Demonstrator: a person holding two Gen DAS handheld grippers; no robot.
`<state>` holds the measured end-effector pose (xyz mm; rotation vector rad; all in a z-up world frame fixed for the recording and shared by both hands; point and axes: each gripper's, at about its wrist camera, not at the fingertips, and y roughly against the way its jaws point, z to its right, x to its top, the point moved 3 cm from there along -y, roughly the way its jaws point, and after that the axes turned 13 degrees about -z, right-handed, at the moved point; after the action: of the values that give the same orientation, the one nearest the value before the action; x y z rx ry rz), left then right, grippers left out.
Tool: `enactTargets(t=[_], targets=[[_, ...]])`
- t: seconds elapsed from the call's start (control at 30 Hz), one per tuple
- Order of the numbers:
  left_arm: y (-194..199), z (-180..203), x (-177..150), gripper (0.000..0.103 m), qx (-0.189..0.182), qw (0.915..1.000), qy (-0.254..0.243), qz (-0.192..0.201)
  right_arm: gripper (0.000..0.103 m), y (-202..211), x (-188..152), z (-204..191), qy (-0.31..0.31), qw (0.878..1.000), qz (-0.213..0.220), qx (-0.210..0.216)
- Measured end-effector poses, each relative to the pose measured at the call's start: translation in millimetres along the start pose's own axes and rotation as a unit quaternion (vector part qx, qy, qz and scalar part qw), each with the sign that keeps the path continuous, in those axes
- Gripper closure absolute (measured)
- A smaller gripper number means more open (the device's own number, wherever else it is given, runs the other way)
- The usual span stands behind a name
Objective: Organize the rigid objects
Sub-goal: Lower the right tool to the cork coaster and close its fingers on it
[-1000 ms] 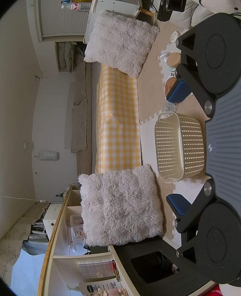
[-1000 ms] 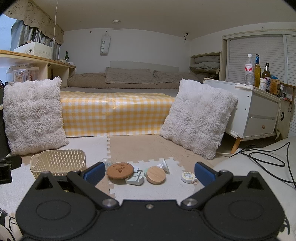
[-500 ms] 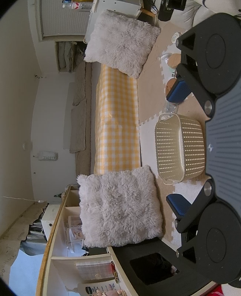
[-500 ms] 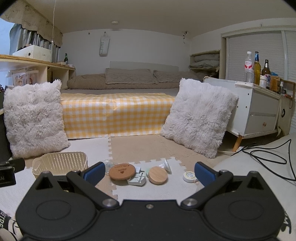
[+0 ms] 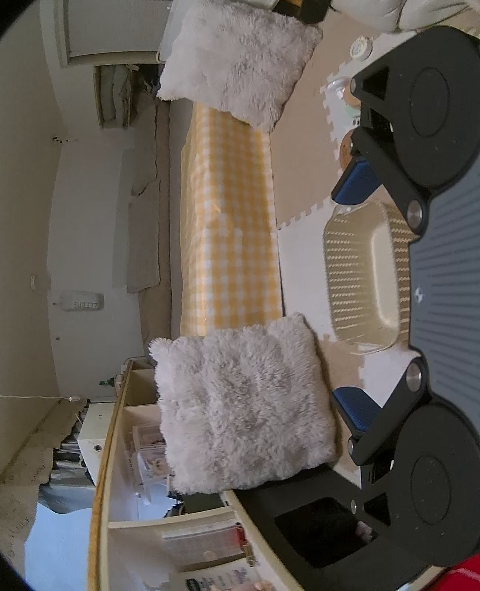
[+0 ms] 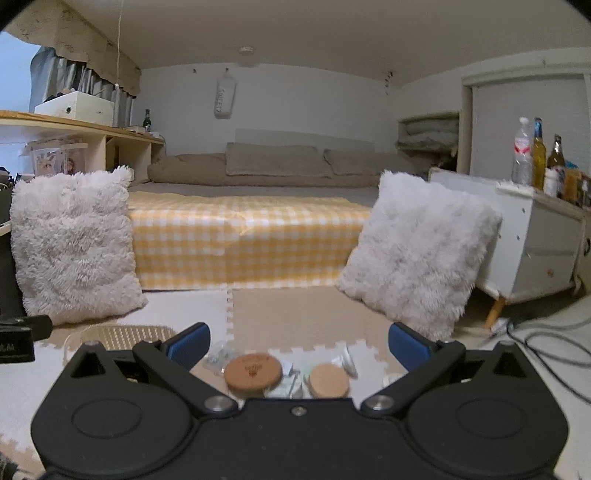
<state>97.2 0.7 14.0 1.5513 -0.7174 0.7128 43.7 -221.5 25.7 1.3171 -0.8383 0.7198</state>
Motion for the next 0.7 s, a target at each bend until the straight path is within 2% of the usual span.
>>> enactTargets(t=[0.1,0.27,0.5,0.7], targets=[[-16,-3,16,0.000,0.009,0.9998,-0.004,-0.016,0.000,-15,13,0,0.014,1.000,0.001,0.009],[-52,-17,38,0.000,-0.011,0.9985,0.004,-0.054,0.000,-45,29,3,0.027,0.999,-0.013,0.015],[-105,-27,62,0.000,0.016,0.9956,-0.002,-0.092,0.000,-89,39,3,0.052,0.998,-0.036,0.030],[-148,-46,64,0.000,0.032,0.9897,0.034,-0.135,0.000,-133,40,4,0.071,0.994,-0.066,0.058]])
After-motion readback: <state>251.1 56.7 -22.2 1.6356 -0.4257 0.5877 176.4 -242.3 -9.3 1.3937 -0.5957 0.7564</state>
